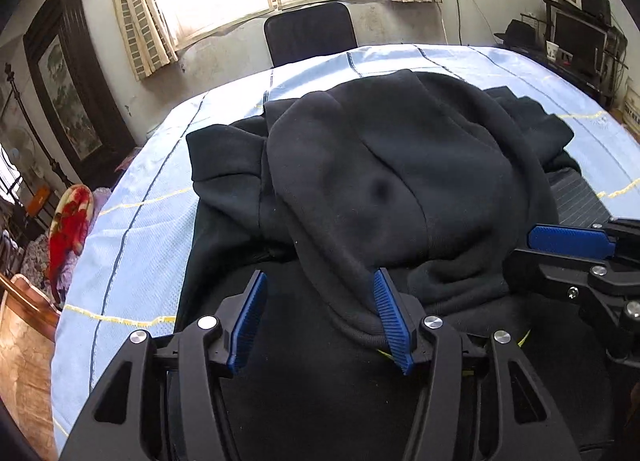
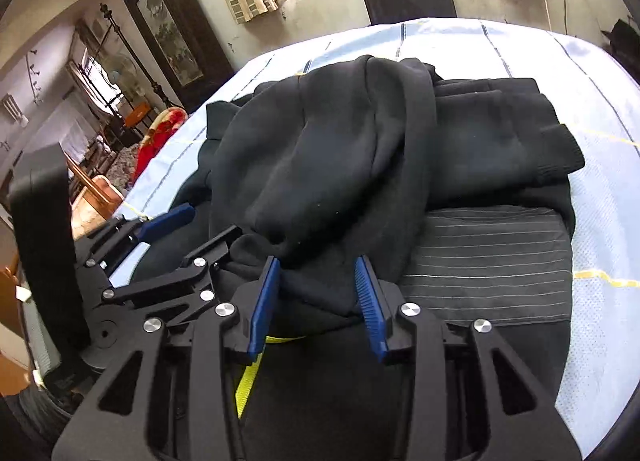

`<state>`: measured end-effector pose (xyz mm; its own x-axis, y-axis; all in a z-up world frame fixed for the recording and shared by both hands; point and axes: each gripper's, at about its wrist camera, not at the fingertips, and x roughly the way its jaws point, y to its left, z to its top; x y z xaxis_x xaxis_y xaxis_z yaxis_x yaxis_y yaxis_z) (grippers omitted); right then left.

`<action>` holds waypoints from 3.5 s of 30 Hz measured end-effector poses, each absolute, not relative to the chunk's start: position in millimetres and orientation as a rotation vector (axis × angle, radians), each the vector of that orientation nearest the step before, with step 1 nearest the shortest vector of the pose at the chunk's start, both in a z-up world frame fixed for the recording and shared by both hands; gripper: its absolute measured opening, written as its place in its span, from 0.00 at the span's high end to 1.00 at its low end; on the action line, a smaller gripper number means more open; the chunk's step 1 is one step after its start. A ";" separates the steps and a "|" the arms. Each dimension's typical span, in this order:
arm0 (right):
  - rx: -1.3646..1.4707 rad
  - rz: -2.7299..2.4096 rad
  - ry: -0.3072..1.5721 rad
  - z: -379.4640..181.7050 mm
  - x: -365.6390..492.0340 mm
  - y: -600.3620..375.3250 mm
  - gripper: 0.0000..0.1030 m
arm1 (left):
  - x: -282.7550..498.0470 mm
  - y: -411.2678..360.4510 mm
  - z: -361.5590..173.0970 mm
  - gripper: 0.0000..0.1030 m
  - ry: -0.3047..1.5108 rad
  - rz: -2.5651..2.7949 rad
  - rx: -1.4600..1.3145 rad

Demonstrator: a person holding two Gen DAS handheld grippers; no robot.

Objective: Fold large clothes

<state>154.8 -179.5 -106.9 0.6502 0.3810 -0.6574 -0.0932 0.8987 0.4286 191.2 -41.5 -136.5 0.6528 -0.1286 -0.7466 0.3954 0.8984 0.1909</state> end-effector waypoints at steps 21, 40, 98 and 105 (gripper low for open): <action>0.318 0.230 0.823 -107.8 154.5 -175.6 0.58 | 191.2 -39.9 -134.9 0.45 0.800 -0.284 0.363; 0.303 0.206 0.733 -70.8 100.4 -178.3 0.53 | 144.2 -27.4 -84.7 0.46 0.684 -0.331 0.267; 0.619 0.315 0.901 -140.9 -58.9 -237.8 0.45 | 41.5 114.8 -136.3 0.48 1.064 -0.425 0.036; 0.624 0.319 0.909 -143.5 -52.4 -236.1 0.64 | 40.0 100.1 -137.2 0.73 1.029 -0.468 0.043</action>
<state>-52.4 -236.1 -143.5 0.5846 0.5074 -0.6331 0.0003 0.7802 0.6256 40.0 100.1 -137.2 0.4264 -0.3544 -0.8322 0.3938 0.9010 -0.1819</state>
